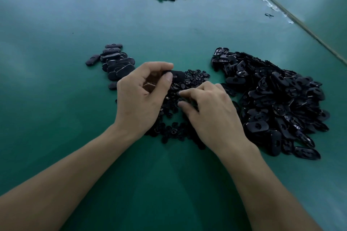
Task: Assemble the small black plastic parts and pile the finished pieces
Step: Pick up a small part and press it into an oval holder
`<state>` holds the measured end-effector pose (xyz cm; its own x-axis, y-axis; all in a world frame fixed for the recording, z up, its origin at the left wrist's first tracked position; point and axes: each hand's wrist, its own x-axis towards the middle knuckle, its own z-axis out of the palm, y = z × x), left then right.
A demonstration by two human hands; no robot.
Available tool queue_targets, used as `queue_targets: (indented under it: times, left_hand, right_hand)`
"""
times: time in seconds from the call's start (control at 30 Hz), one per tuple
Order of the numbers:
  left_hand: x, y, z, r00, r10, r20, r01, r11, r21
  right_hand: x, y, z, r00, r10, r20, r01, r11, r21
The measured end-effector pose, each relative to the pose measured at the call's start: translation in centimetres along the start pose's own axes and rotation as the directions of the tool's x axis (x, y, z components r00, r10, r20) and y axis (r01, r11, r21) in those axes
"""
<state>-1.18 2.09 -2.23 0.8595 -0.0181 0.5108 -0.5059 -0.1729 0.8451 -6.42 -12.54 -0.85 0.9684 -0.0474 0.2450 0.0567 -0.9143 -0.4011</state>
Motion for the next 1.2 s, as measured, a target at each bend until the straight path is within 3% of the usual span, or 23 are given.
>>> queue_targets:
  times: [0.3,0.5,0.63,0.8,1.2]
  left_hand:
    - [0.0,-0.2,0.1,0.998,-0.062,0.003,0.062,0.994,-0.087]
    - [0.0,-0.1,0.1,0.998,-0.054,0.025,0.056,0.995,-0.087]
    - [0.0,0.0,0.0,0.998,-0.03,0.051,0.033,0.998,-0.061]
    - [-0.2,0.0,0.1,0.995,-0.016,0.096,0.021,0.998,-0.053]
    - [-0.5,0.2,0.2,0.988,0.011,0.156,-0.009,1.0,-0.013]
  right_hand:
    - [0.3,0.1,0.4,0.999,0.025,-0.041,-0.022,0.997,0.07]
    - [0.2,0.1,0.1,0.981,0.076,-0.178,-0.013,0.944,0.329]
    - [0.3,0.1,-0.6,0.954,0.127,-0.27,0.037,0.847,0.53]
    - [0.3,-0.1,-0.6,0.968,0.098,-0.232,0.068,0.786,0.615]
    - [0.3,-0.2,-0.2,0.979,0.093,-0.184,0.048,0.763,0.644]
